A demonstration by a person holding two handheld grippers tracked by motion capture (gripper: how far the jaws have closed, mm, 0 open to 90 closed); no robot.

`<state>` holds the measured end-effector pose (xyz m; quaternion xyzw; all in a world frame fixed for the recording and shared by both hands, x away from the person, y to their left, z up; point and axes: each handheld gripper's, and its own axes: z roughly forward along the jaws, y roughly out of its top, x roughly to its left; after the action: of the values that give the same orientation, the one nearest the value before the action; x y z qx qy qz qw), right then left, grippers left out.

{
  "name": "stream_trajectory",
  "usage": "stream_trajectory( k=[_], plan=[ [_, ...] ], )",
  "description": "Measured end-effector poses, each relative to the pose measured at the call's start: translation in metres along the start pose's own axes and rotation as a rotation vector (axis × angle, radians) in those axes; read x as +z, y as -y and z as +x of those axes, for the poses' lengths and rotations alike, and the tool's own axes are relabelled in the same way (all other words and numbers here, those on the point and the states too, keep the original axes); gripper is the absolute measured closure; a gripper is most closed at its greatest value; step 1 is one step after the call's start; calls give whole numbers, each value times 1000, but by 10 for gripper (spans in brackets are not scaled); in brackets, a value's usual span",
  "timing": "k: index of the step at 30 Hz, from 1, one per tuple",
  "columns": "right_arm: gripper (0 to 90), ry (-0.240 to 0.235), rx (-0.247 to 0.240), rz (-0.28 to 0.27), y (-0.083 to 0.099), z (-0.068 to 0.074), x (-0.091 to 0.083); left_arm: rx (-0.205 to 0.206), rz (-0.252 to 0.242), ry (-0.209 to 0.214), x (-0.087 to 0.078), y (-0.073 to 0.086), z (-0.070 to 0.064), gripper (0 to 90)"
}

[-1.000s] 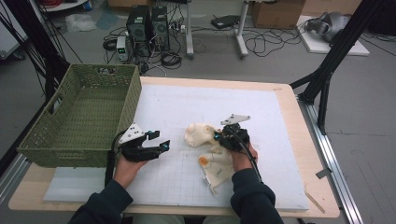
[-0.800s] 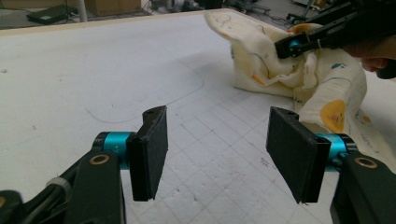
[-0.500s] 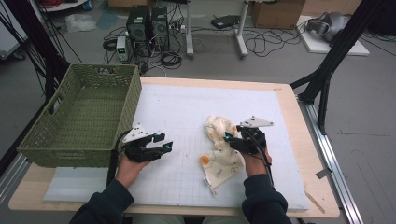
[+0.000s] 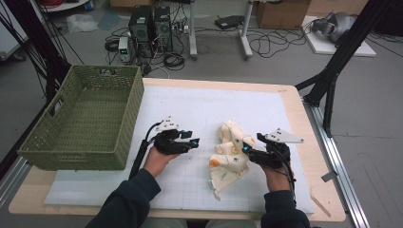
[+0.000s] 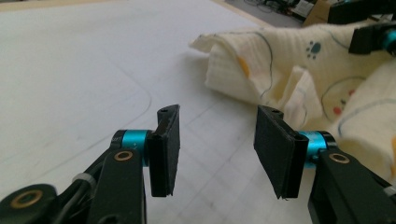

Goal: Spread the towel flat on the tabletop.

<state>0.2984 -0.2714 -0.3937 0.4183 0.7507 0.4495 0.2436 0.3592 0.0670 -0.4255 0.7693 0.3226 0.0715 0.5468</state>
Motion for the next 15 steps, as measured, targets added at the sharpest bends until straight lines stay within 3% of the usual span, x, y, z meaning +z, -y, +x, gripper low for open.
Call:
stream_trajectory(
  k=[5,9,13,15],
  plan=[
    [304,4,-45,33,1,6,7,-10,24,76,28,-7,-11,477],
    [304,6,-54,38,1,8,9,0,39,147,41,-7,-20,456],
    [307,7,-48,45,2,8,10,23,93,152,54,-4,-27,434],
    [308,5,-48,46,2,8,10,55,120,152,59,-1,-31,436]
  ],
)
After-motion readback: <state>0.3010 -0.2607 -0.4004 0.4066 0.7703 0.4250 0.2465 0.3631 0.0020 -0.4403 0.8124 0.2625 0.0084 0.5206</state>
